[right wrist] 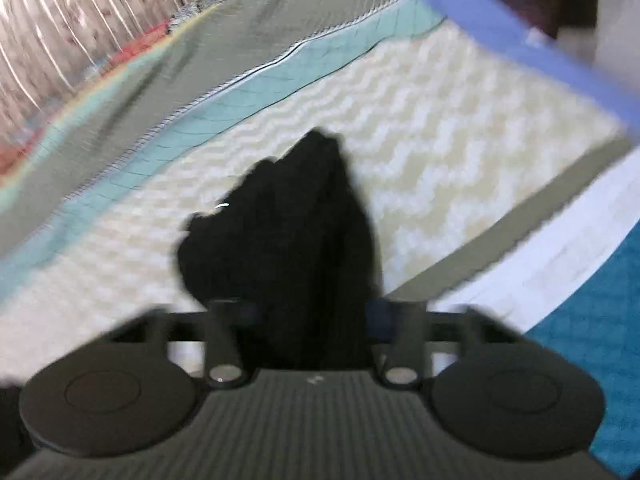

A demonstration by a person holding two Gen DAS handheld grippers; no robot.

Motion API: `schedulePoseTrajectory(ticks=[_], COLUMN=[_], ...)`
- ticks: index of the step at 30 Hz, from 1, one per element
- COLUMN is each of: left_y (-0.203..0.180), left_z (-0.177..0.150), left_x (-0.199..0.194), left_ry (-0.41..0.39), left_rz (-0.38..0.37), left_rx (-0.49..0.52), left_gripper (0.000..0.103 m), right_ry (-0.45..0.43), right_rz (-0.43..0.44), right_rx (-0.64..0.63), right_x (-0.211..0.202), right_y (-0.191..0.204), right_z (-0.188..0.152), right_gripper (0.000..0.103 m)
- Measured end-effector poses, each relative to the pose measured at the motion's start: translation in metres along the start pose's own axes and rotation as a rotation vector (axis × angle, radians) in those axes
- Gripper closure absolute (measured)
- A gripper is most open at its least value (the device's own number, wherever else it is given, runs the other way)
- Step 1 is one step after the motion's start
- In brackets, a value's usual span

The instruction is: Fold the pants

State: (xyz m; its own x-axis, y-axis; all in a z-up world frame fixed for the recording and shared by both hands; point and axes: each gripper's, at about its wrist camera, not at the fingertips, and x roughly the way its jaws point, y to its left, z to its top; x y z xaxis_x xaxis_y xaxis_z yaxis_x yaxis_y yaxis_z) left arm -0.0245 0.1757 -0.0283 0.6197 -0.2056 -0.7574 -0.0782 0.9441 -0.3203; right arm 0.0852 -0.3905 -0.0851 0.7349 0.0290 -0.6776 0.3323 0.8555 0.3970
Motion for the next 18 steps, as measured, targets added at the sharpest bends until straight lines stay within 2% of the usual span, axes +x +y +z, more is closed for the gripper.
schedulePoseTrajectory(ticks=[1,2,3,5,6,7,8,9,10,11,14,15,16,18], left_y=[0.004,0.009,0.014,0.025,0.029,0.031,0.031,0.028,0.026,0.023,0.014,0.011,0.009,0.005], left_z=[-0.009,-0.018,-0.022,-0.016,-0.009,0.0,0.009,0.017,0.027,0.037,0.06,0.068,0.067,0.071], left_x=[0.001,0.0,-0.004,-0.019,-0.025,-0.028,-0.028,-0.024,-0.016,-0.006,0.033,0.048,0.058,0.075], left_ry=[0.032,0.045,0.04,-0.014,-0.045,-0.08,-0.113,-0.13,-0.127,-0.111,-0.024,0.018,0.038,0.064], left_rz=[0.026,0.087,0.111,0.114,0.107,0.105,0.104,0.103,0.101,0.094,0.033,0.015,0.0,-0.011], left_rx=[0.0,0.016,0.027,0.002,-0.012,-0.019,-0.015,-0.004,0.008,0.015,0.019,0.011,0.005,-0.006], left_gripper=[0.086,0.086,0.087,0.084,0.08,0.074,0.071,0.064,0.052,0.047,0.035,0.022,0.016,0.017], right_ry=[-0.064,-0.138,-0.246,-0.428,-0.494,-0.527,-0.531,-0.511,-0.485,-0.475,-0.473,-0.471,-0.452,-0.398], right_rz=[0.004,0.005,0.01,-0.051,-0.082,-0.09,-0.116,-0.16,-0.238,-0.287,-0.295,-0.298,-0.292,-0.269], right_rx=[0.021,0.061,0.129,0.191,0.194,0.192,0.186,0.166,0.145,0.143,0.218,0.208,0.178,0.132], right_x=[-0.016,-0.035,-0.063,-0.113,-0.134,-0.151,-0.163,-0.17,-0.176,-0.182,-0.199,-0.203,-0.203,-0.191], right_y=[-0.004,-0.009,-0.022,-0.04,-0.047,-0.056,-0.064,-0.071,-0.079,-0.087,-0.105,-0.104,-0.101,-0.087], right_z=[0.0,0.001,-0.001,-0.014,-0.023,-0.034,-0.045,-0.054,-0.063,-0.07,-0.078,-0.075,-0.069,-0.057], right_gripper=[0.083,0.083,0.083,0.085,0.084,0.078,0.075,0.056,0.049,0.049,0.049,0.048,0.044,0.036])
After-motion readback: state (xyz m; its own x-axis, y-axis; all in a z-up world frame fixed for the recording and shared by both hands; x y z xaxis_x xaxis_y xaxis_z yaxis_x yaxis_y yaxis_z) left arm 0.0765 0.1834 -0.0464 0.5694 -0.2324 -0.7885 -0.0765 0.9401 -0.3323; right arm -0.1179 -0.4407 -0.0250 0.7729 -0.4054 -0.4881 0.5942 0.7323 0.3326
